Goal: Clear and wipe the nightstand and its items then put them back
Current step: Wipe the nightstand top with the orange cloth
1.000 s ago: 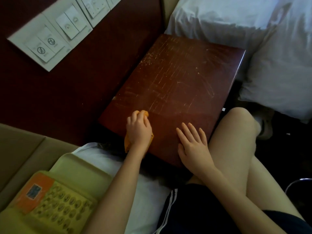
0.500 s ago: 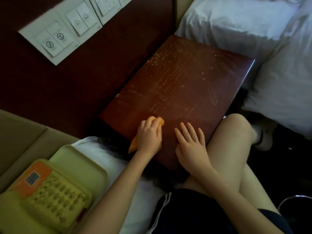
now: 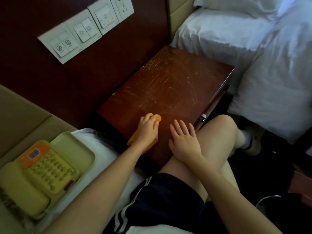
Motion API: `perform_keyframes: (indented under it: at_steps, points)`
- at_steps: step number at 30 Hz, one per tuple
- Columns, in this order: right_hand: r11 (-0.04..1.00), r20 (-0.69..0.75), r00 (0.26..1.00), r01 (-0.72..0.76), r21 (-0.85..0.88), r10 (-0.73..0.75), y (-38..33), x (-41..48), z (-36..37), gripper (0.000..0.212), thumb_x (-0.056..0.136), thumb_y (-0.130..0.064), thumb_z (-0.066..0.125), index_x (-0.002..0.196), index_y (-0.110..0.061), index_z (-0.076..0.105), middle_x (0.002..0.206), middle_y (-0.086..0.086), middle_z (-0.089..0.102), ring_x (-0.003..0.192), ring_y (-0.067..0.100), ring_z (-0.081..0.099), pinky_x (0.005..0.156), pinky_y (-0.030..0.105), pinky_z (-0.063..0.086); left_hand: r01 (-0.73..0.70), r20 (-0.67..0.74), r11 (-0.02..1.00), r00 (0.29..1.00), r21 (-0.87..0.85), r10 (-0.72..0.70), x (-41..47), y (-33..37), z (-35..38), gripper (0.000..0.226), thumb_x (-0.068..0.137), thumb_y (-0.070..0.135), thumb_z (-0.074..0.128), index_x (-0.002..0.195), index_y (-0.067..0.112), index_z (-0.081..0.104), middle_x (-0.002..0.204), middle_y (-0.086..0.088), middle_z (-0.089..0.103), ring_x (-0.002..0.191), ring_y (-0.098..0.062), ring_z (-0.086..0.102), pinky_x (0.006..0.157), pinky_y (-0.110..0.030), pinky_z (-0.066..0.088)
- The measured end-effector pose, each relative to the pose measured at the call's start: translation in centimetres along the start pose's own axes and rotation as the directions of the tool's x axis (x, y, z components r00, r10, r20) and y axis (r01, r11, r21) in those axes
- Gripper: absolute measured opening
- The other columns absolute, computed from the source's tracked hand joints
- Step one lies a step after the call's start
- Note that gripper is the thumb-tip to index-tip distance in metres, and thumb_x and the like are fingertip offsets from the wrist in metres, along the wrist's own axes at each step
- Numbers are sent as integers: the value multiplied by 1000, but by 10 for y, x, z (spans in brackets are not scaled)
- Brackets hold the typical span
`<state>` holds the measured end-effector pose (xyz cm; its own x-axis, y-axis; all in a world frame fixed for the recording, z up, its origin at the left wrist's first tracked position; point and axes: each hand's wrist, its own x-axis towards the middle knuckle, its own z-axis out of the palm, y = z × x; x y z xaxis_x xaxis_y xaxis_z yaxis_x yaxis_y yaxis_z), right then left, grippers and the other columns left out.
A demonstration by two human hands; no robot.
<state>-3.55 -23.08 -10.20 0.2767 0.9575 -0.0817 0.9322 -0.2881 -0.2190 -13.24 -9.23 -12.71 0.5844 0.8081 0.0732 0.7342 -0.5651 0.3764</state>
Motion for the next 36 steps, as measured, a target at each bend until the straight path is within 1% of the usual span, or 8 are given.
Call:
perform_keyframes:
  at_steps: [6, 10, 15, 19, 26, 30, 32, 36]
  points:
    - [999, 88, 995, 39, -3, -39, 11, -12, -5, 60, 98, -43, 20, 149, -16, 4, 157, 6, 0, 144, 25, -4, 113, 46, -9, 302, -190, 953, 937, 28, -292, 6, -7, -1, 31, 96, 22, 41, 123, 16, 54, 128, -7, 50, 110, -26, 44, 89, -33, 37]
    - [997, 168, 983, 78, -3, -77, 25, -18, -13, 60, 99, -45, 18, 149, -18, 0, 157, 5, -3, 144, 25, -5, 113, 47, -9, 450, -206, 893, 874, -3, -441, 13, 26, 7, 32, 97, 22, 39, 125, 15, 52, 131, -7, 47, 114, -26, 42, 95, -36, 35]
    - [994, 179, 978, 109, -16, -104, 47, -21, -25, 62, 98, -47, 19, 149, -20, -2, 157, 3, -3, 144, 24, -4, 113, 48, -6, 146, -64, 989, 988, 36, -144, 3, 69, 24, 33, 97, 22, 40, 126, 16, 53, 132, -6, 47, 115, -25, 41, 93, -33, 36]
    - [995, 198, 976, 95, -20, -89, 65, -19, -31, 63, 97, -50, 19, 149, -22, -4, 157, 2, -6, 144, 23, -5, 113, 47, -8, 25, 16, 999, 1000, 25, -26, -6, 64, 20, 35, 98, 25, 39, 130, 16, 50, 133, -5, 45, 117, -23, 39, 94, -30, 34]
    - [995, 191, 978, 95, -37, -87, 72, -18, -28, 63, 98, -49, 18, 149, -21, -6, 157, 3, -6, 144, 23, -7, 112, 46, -10, 369, -137, 929, 920, -8, -366, 5, 30, 2, 31, 98, 22, 39, 126, 16, 51, 131, -6, 45, 116, -24, 39, 94, -33, 36]
    - [996, 197, 977, 84, -28, -77, 57, -16, -22, 63, 98, -47, 20, 149, -18, -4, 157, 5, -5, 144, 24, -7, 113, 45, -10, 431, -208, 902, 884, 21, -418, 8, 41, 9, 31, 97, 21, 39, 125, 16, 52, 131, -6, 47, 112, -25, 42, 92, -34, 37]
    - [997, 167, 984, 72, -16, -68, 47, -17, -17, 63, 98, -45, 20, 149, -16, -3, 157, 6, -3, 144, 24, -6, 113, 45, -10, 356, -197, 934, 919, 37, -343, 9, 50, 17, 32, 97, 22, 40, 126, 17, 52, 132, -5, 47, 111, -25, 43, 91, -33, 38]
    - [1000, 86, 996, 26, -7, -26, 32, -19, -8, 61, 99, -40, 22, 149, -13, 1, 157, 7, -1, 144, 25, -6, 113, 44, -10, -6, -49, 999, 999, 46, 8, 7, 65, 30, 34, 96, 23, 41, 127, 17, 53, 131, -5, 49, 112, -23, 43, 90, -31, 37]
